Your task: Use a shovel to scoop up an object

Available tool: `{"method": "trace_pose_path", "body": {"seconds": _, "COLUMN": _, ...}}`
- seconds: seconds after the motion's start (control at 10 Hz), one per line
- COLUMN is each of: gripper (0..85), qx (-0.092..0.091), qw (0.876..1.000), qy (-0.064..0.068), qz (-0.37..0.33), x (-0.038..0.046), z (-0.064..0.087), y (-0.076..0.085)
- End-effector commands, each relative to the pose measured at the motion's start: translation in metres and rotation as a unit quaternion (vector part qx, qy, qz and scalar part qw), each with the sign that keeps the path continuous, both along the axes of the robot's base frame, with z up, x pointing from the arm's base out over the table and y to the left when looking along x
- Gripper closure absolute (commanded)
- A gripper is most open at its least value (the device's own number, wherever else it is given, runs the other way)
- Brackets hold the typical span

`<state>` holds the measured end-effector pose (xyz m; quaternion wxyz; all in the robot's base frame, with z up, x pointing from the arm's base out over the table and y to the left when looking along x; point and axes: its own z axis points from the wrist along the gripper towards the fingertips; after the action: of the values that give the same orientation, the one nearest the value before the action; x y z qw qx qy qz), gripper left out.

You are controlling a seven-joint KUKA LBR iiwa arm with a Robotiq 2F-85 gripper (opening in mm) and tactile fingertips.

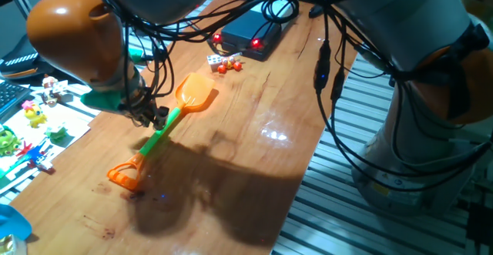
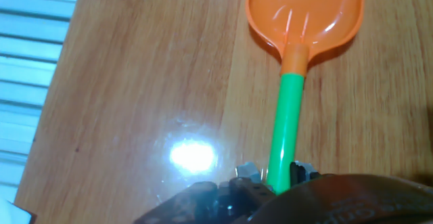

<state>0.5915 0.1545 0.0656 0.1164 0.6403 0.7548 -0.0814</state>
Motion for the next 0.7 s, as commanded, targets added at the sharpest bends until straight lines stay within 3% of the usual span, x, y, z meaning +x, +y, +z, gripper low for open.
{"method": "trace_pose_path", "body": {"seconds": 0.0, "gripper": 49.3, "qx": 0.000, "qw": 1.000, "qy": 0.002, "qz": -0.006, "x": 0.0001, "z": -0.002, "y": 0.001}}
{"method": "trace_pose_path", "body": {"seconds": 0.3, "gripper": 49.3, "qx": 0.003, "qw": 1.000, "qy": 0.010, "qz": -0.022, "x": 0.0001, "z": -0.006, "y": 0.003}}
{"method": "trace_pose_path", "body": {"seconds": 0.6, "gripper": 49.0, "qx": -0.003, "qw": 0.999, "qy": 0.006, "qz": -0.043, "x": -0.0015, "z": -0.018, "y": 0.008}}
